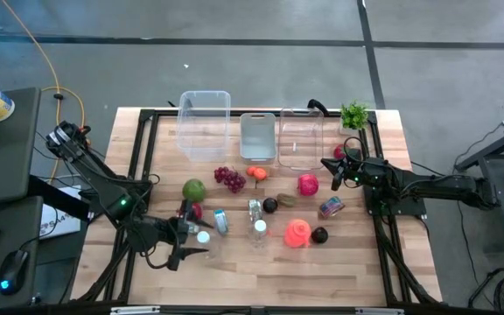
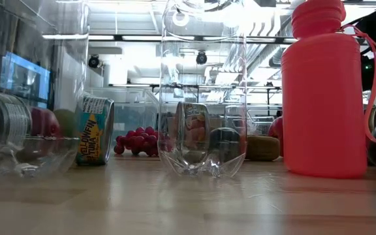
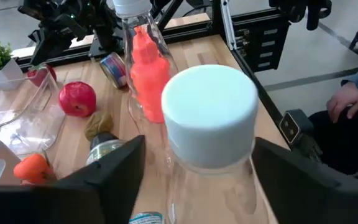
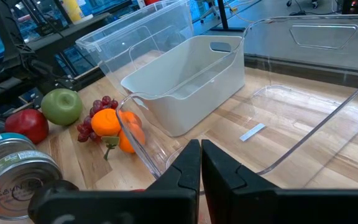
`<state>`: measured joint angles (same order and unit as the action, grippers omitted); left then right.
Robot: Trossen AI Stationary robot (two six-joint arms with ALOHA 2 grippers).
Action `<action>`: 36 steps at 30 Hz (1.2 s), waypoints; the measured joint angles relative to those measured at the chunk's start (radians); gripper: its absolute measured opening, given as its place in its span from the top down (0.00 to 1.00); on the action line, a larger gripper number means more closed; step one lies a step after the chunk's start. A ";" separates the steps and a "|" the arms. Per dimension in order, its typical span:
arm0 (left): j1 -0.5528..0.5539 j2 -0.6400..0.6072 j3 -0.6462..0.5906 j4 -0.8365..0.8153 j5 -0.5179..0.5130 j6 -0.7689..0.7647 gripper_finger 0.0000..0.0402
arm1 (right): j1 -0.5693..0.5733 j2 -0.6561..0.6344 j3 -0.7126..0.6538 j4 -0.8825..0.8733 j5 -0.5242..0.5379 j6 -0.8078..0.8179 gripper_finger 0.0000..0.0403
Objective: Pick & Place Food Item
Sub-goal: Put the white bottle into the white bin
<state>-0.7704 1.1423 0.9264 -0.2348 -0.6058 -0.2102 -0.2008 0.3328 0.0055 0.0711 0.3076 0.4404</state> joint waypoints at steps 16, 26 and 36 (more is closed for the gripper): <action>0.024 -0.028 -0.001 0.020 0.018 0.068 0.62 | 0.000 0.000 0.000 0.000 0.000 0.000 0.99; 0.047 -0.220 0.076 -0.026 0.057 0.195 0.61 | 0.000 0.000 0.000 0.000 0.000 0.000 0.99; 0.262 -0.271 0.356 -0.287 0.053 0.291 0.61 | 0.000 0.000 0.000 0.000 0.000 0.000 0.99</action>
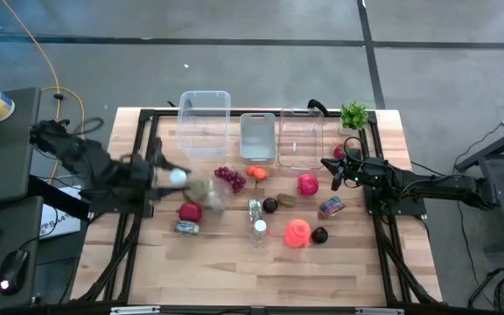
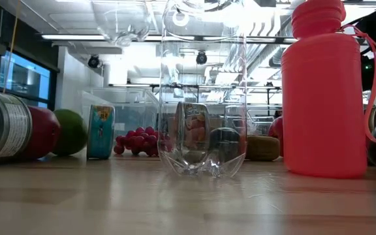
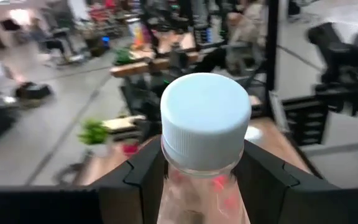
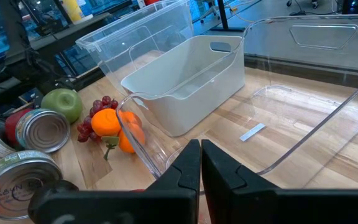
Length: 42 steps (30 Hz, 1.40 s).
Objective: Pick & Place Food Item
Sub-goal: Put the white bottle into the white bin
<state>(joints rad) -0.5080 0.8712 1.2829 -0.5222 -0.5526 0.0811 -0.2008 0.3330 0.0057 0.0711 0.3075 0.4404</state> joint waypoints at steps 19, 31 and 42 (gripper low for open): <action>0.853 0.117 0.361 -0.274 0.371 0.018 0.60 | 0.000 0.000 0.000 0.000 0.000 0.000 0.99; 1.436 0.364 0.368 -0.274 0.841 -0.020 0.60 | 0.000 0.000 0.000 0.000 0.000 0.000 0.99; 1.522 0.405 0.328 -0.334 0.913 0.100 0.60 | 0.000 0.000 0.000 0.000 0.000 0.000 0.99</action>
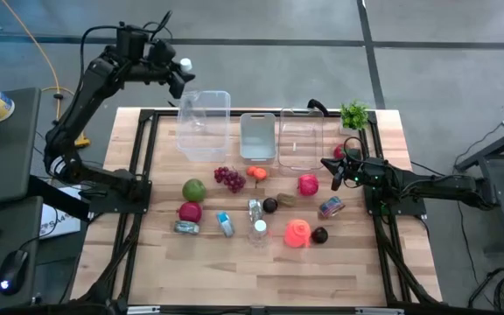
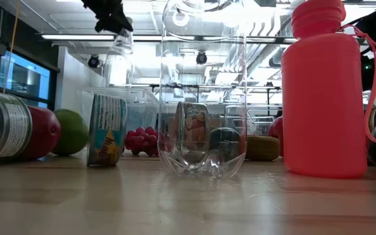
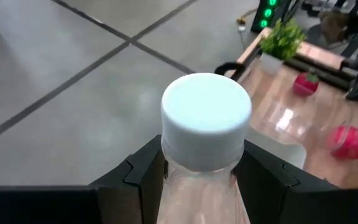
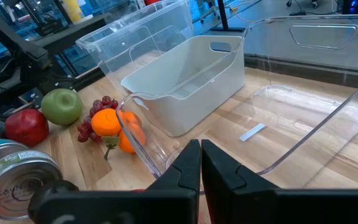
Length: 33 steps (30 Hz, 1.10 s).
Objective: Pick & Place Food Item
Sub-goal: Put the white bottle into the white bin
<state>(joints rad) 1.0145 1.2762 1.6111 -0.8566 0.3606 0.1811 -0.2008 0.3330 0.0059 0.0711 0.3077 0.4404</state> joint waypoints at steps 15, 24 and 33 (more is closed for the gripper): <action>-0.002 -0.040 -0.222 0.228 0.008 -0.001 0.60 | 0.000 0.000 0.000 0.000 0.000 0.000 0.99; 0.000 -0.043 -0.327 0.319 0.008 0.022 0.60 | 0.000 0.000 0.000 0.000 0.000 0.000 0.99; -0.005 -0.045 -0.403 0.373 -0.012 0.021 0.60 | 0.000 0.000 0.000 0.000 0.000 0.000 0.99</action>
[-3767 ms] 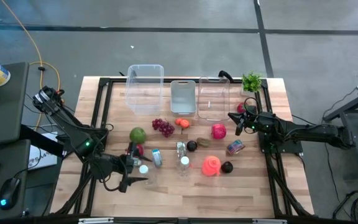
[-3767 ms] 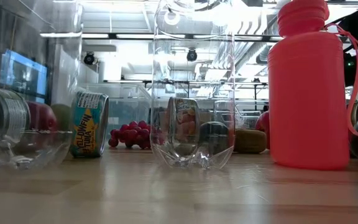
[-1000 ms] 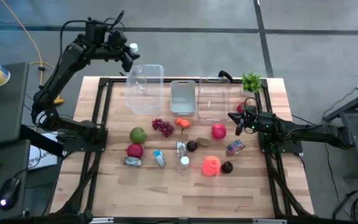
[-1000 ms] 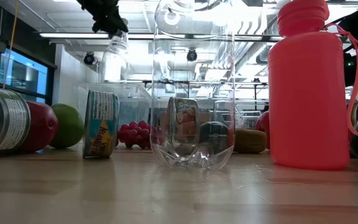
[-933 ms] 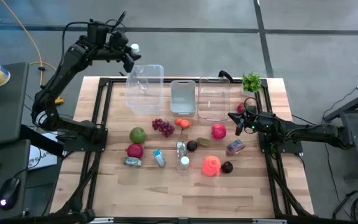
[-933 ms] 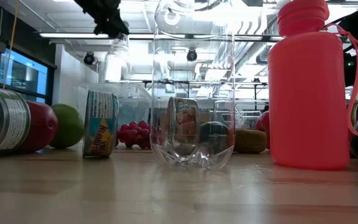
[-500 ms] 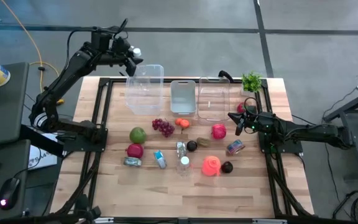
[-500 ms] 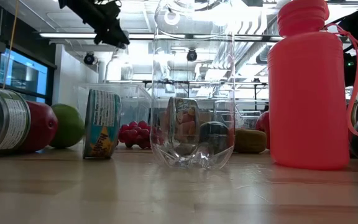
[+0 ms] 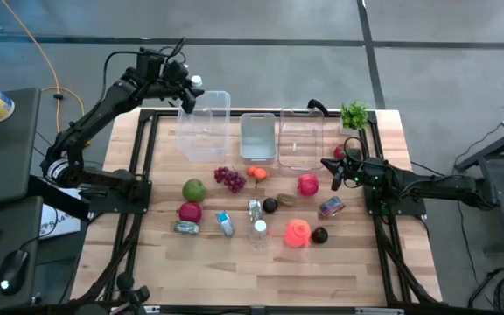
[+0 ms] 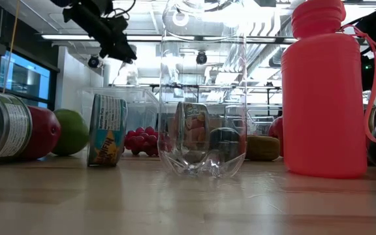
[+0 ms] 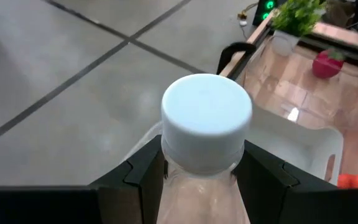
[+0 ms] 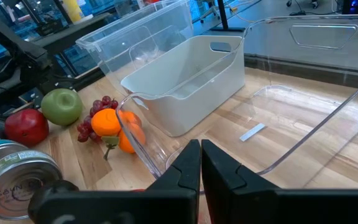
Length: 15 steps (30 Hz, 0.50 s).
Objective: Pick & Place Food Item
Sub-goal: Put the white bottle into the white bin
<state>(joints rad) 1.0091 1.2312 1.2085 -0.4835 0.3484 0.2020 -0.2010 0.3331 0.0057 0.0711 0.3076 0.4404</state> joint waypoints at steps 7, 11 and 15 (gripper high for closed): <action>0.004 -0.012 -0.052 0.099 -0.006 0.008 0.60 | 0.000 0.000 0.000 0.000 0.000 0.000 0.99; 0.004 -0.017 -0.076 0.131 -0.035 0.003 0.60 | 0.000 0.000 0.000 0.000 0.000 0.000 0.99; 0.004 -0.017 -0.116 0.144 -0.066 0.002 0.60 | 0.000 0.000 0.000 0.000 0.000 0.000 0.99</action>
<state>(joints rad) 1.0130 1.2140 1.0927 -0.3396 0.2823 0.2038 -0.2008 0.3330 0.0057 0.0711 0.3073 0.4404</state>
